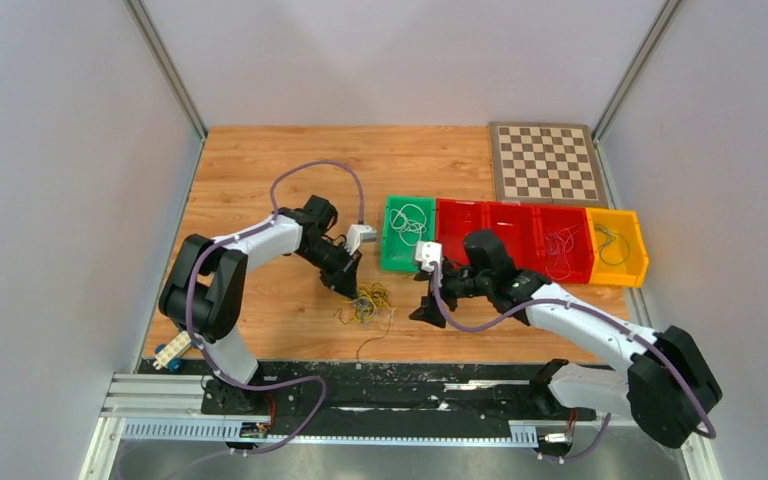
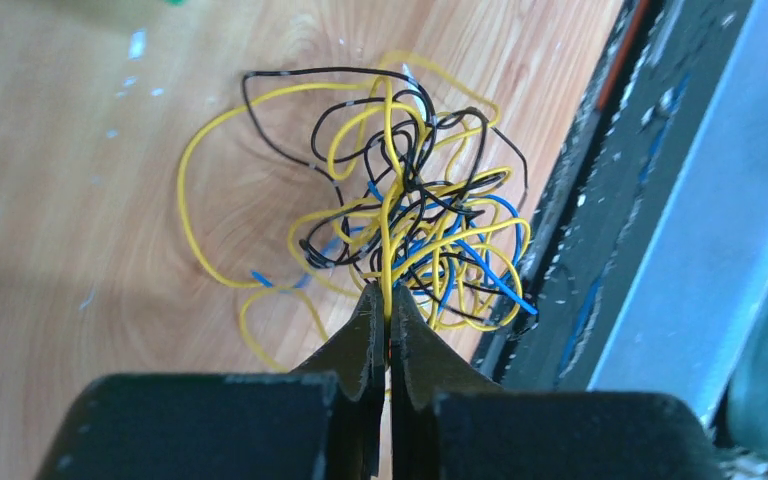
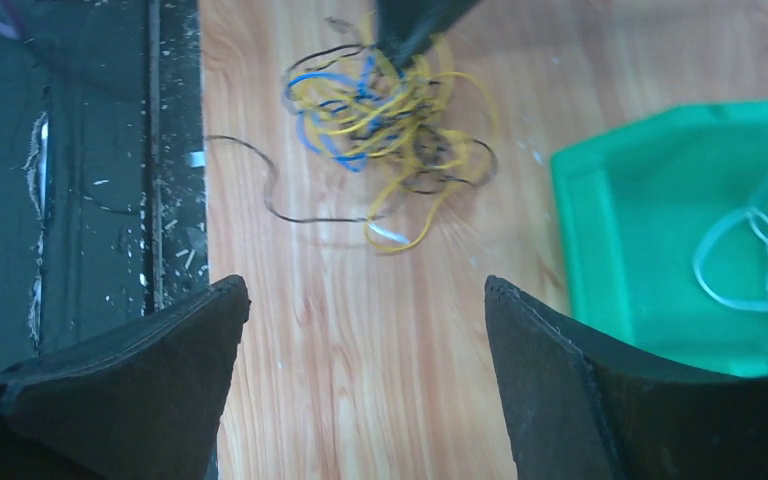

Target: Untangle the cables

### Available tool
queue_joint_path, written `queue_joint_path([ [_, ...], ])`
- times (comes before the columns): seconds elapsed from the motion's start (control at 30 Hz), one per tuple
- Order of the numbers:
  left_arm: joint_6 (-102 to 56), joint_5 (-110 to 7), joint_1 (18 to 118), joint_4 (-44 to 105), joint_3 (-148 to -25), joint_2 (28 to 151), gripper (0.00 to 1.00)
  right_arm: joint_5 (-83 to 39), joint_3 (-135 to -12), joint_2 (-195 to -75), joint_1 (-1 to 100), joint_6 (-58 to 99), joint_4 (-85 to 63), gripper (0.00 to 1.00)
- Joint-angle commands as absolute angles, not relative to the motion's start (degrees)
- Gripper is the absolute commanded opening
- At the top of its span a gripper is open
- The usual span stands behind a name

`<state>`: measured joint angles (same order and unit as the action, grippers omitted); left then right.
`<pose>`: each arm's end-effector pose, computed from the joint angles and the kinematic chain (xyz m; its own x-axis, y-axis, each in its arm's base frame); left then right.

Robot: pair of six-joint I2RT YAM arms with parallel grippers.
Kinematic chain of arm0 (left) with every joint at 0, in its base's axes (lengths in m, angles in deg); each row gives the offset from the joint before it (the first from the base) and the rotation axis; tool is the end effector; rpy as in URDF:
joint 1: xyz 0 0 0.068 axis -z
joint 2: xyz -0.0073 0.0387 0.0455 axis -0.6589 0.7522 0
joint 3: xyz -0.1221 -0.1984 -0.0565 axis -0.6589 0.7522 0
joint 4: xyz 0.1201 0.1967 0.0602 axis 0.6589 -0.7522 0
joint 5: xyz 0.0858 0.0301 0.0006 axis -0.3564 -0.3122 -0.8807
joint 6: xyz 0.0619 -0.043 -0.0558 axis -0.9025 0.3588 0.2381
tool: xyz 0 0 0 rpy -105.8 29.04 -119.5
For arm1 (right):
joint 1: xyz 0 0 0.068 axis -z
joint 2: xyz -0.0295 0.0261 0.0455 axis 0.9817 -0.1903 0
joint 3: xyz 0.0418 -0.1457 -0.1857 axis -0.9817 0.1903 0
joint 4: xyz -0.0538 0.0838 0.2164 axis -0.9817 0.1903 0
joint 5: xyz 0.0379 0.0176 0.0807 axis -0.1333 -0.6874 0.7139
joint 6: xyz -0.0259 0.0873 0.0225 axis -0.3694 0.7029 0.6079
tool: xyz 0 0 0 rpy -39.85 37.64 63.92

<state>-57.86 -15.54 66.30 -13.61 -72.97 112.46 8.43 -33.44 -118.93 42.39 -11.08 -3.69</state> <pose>0.2295 -0.1726 0.1143 -0.6713 0.6203 -0.4057 0.7140 0.3943 -0.5786 0.1740 0.1947 0.1815 -0.0791 -0.4702 -0.8790 -0.9880 0.1540 0.0065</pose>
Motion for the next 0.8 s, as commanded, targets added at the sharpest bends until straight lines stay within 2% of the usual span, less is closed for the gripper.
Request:
queue_joint_path([
  [0.0,-49.5,-5.6,59.6,-12.9,-74.3,106.6,0.00,6.5,-34.6,-125.0,37.2,-11.4,-15.1,0.90],
  [0.17,-46.4,-2.9,58.5,-12.4,-74.1,106.7,0.00,3.3,-39.3,-134.6,33.9,-9.9,-22.7,0.94],
  [0.37,-42.9,-1.9,58.3,-9.2,-72.7,106.9,0.00,3.0,-47.2,-144.7,32.8,-5.1,-27.2,0.95],
  [0.4,-42.4,-1.7,58.2,-8.9,-72.6,106.7,0.00,3.3,-47.9,-146.2,32.4,-4.9,-27.6,0.90],
  [0.47,-41.8,-1.6,57.6,-8.8,-72.6,106.4,0.00,4.6,-49.2,-148.3,32.0,-4.9,-27.4,0.73],
  [0.5,-41.5,-1.5,57.4,-8.7,-72.6,106.0,0.01,5.3,-49.4,-148.8,31.9,-4.9,-27.2,0.57],
  [0.57,-41.0,-1.7,56.1,-9.1,-72.6,105.2,0.06,6.4,-49.1,-148.2,31.9,-5.2,-26.4,0.15],
  [0.6,-40.8,-1.7,54.9,-9.3,-72.4,104.8,0.07,6.1,-48.5,-147.4,31.9,-5.3,-26.0,0.01],
  [0.77,-40.1,-2.4,49.8,-8.4,-68.7,101.9,0.11,5.7,-43.5,-141.3,31.9,-7.2,-24.8,0.00],
])
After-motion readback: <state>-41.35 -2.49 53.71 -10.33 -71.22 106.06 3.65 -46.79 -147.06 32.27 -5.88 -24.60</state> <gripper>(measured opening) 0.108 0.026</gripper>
